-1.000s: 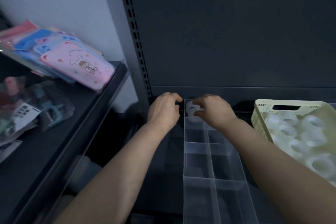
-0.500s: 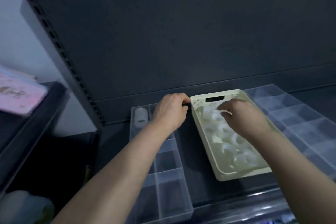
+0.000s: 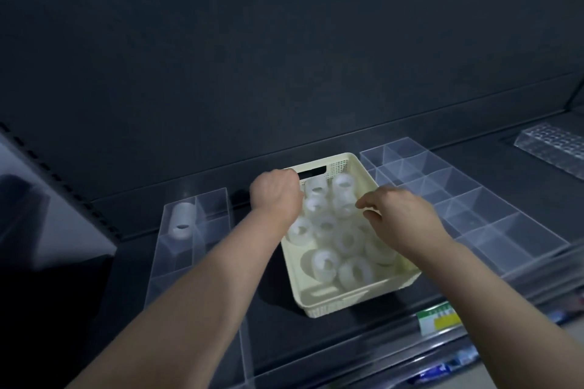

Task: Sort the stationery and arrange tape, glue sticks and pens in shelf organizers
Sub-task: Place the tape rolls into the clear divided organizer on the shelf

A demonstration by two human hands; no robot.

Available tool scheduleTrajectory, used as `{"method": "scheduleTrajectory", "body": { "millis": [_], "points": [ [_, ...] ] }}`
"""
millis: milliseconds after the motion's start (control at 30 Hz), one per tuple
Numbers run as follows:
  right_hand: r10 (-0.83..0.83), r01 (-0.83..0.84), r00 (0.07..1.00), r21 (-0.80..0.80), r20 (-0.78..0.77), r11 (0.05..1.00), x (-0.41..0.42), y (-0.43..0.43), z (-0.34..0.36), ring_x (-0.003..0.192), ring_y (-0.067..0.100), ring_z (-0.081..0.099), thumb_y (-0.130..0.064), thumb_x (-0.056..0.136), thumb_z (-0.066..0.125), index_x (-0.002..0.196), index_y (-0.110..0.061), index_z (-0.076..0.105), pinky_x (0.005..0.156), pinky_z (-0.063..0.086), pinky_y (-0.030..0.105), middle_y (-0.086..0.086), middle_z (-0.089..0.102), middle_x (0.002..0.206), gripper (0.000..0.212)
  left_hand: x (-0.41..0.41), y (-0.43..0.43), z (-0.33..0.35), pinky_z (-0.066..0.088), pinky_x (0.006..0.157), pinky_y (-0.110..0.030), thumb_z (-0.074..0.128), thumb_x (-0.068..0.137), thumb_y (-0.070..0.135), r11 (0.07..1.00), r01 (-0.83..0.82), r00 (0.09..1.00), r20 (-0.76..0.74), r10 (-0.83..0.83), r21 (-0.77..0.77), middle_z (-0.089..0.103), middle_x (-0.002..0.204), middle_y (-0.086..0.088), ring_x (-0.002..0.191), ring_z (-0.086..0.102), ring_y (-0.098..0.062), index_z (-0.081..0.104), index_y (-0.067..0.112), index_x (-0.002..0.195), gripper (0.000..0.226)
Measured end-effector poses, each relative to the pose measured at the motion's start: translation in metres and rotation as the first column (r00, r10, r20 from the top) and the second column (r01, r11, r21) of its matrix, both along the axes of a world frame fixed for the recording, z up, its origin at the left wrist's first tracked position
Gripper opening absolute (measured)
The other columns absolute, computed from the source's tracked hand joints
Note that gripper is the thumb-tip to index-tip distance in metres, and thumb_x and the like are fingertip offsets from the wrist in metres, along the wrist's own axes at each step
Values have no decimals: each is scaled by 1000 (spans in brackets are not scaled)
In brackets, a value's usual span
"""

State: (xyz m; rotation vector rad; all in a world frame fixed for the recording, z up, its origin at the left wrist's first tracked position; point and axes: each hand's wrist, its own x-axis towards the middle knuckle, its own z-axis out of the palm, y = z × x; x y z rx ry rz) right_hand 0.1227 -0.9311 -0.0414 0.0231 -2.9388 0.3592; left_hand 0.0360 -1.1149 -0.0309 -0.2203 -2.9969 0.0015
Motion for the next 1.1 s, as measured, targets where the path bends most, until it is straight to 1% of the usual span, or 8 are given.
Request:
{"method": "scheduleTrajectory", "body": {
  "millis": [133, 233, 367, 500, 667, 800, 933, 1100],
  "points": [
    [35, -35, 999, -12, 3, 999, -6, 7, 0, 104, 14, 58, -25, 93, 50, 113, -36, 63, 76, 50, 30, -12, 62, 114, 26, -11, 18, -11, 33, 56, -26, 60, 87, 33, 995, -27, 999, 33, 30, -93, 65, 89, 1, 79, 59, -22, 50, 22, 81, 15],
    [67, -67, 998, 9, 6, 998, -17, 7, -1, 106, 15, 57, -25, 93, 50, 115, -36, 62, 78, 47, 30, -11, 62, 115, 27, -15, 20, -18, 35, 57, -27, 57, 84, 18, 994, -35, 999, 21, 37, -105, 67, 93, 0, 85, 63, -22, 54, 20, 86, 4],
    [115, -116, 993, 132, 20, 984, -42, 0, -4, 110, 19, 53, -19, 90, 52, 120, -31, 59, 79, 44, 30, -5, 61, 116, 33, -10, 10, -8, 32, 55, -29, 53, 86, 23, 996, -33, 993, -112, 43, 88, 68, 91, -5, 74, 56, -26, 54, 18, 90, 7],
    [145, -168, 985, 350, 90, 922, -60, -12, -11, 115, 23, 47, -16, 88, 53, 122, -20, 54, 88, 40, 34, 0, 57, 117, 34, -4, -11, 0, 46, 77, -33, 53, 89, 31, 944, 10, 993, -114, 29, 329, 70, 103, 0, 98, 62, -25, 60, 20, 121, 34],
    [115, -143, 989, 415, 92, 898, -65, -15, -16, 117, 23, 46, -18, 91, 50, 123, -17, 52, 93, 39, 35, 2, 54, 121, 32, 7, -37, 1, 53, 84, -33, 60, 87, 32, 775, -49, 998, 4, 60, 630, 70, 101, 8, 93, 65, -11, 66, 24, 112, 27],
    [97, -106, 994, 334, 45, 937, -61, -21, -9, 114, 21, 50, -18, 88, 55, 122, -21, 49, 90, 41, 35, -2, 59, 117, 34, 13, -68, 10, 55, 84, -35, 62, 89, 27, 620, -63, 991, -27, 135, 782, 69, 97, 8, 90, 65, -9, 67, 21, 105, 18],
    [152, -144, 963, 54, -224, 988, -62, -50, 19, 103, 21, 53, -27, 87, 59, 115, -24, 53, 74, 37, 32, -4, 61, 109, 29, 6, -117, 23, 53, 81, -36, 55, 92, 23, 753, -152, 955, -102, 279, 640, 65, 103, 3, 92, 62, -15, 63, 19, 110, 20],
    [294, -327, 936, -170, -194, 929, -60, -101, 29, 103, 19, 51, -22, 87, 60, 118, -24, 55, 78, 42, 32, -5, 60, 110, 31, -3, -148, 3, 44, 71, -34, 47, 93, 15, 922, -218, 974, 5, 228, 319, 56, 108, -8, 90, 56, -24, 64, 14, 107, 21]
  ]
}}
